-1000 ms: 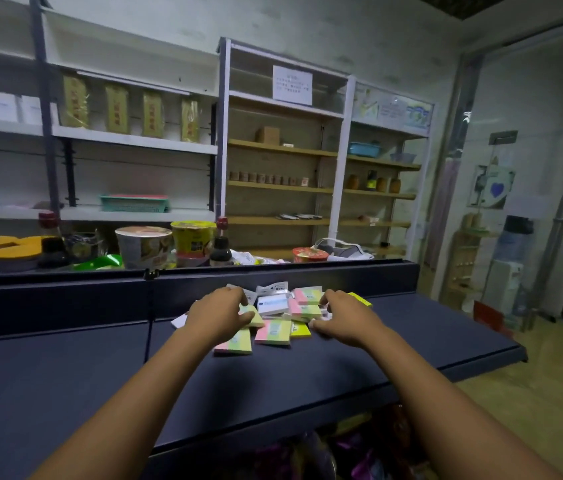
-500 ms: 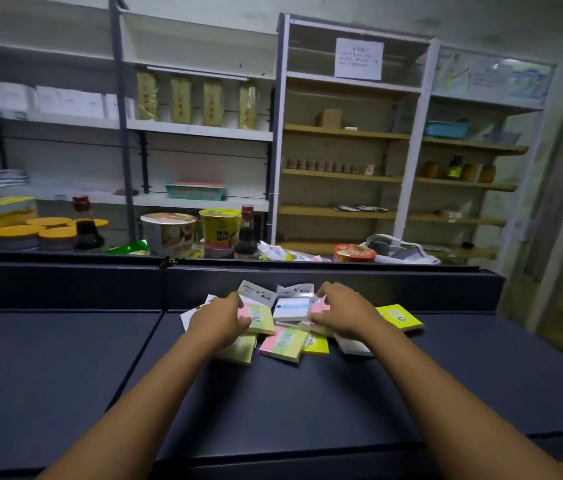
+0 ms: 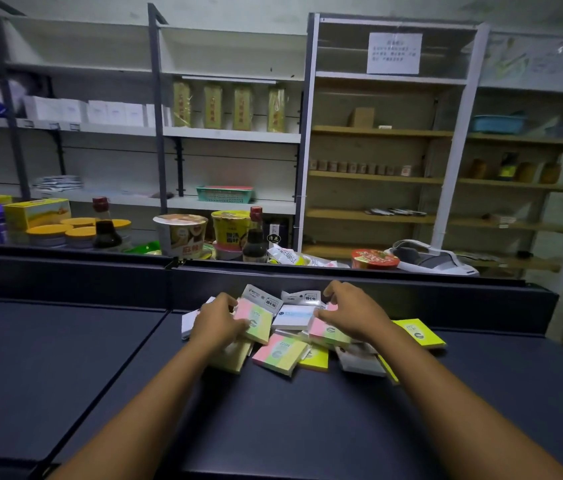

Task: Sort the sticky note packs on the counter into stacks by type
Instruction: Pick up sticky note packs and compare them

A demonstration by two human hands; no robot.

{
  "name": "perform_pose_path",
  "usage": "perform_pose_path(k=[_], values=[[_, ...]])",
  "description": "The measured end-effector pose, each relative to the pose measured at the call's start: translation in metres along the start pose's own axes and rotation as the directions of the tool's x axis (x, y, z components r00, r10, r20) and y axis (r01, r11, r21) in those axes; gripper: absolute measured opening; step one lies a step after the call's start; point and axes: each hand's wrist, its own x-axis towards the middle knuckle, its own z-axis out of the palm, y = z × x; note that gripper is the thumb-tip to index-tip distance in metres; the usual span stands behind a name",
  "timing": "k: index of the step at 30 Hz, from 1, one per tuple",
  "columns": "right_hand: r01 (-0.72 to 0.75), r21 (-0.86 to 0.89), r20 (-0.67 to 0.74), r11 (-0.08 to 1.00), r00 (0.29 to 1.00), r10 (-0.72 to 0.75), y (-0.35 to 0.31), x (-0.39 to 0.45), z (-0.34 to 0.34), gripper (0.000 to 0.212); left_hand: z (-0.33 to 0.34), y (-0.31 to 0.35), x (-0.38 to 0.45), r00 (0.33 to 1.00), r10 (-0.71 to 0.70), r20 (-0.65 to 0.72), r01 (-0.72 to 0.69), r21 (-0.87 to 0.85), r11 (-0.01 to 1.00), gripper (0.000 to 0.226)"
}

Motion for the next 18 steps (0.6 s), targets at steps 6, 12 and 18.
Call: perform_pose_path(k=[6, 12, 18], values=[[-0.013, 0.013, -0.008, 1.0, 1.0, 0.013, 0.01, -0.002, -0.005, 0.046, -0.01, 0.015, -0.01, 0.999, -0.016, -0.042, 0.0, -0.352, 0.936, 0.035], [-0.034, 0.006, -0.021, 0.999, 0.999, 0.034, 0.021, -0.003, -0.006, 0.039, -0.016, 0.046, -0.032, 0.996, 0.087, -0.026, -0.079, -0.709, 0.701, 0.037], [-0.084, 0.026, -0.032, 0.996, 0.996, 0.085, 0.037, -0.003, 0.001, 0.032, -0.01, 0.056, -0.053, 0.986, 0.145, -0.078, -0.153, -0.758, 0.634, 0.03]])
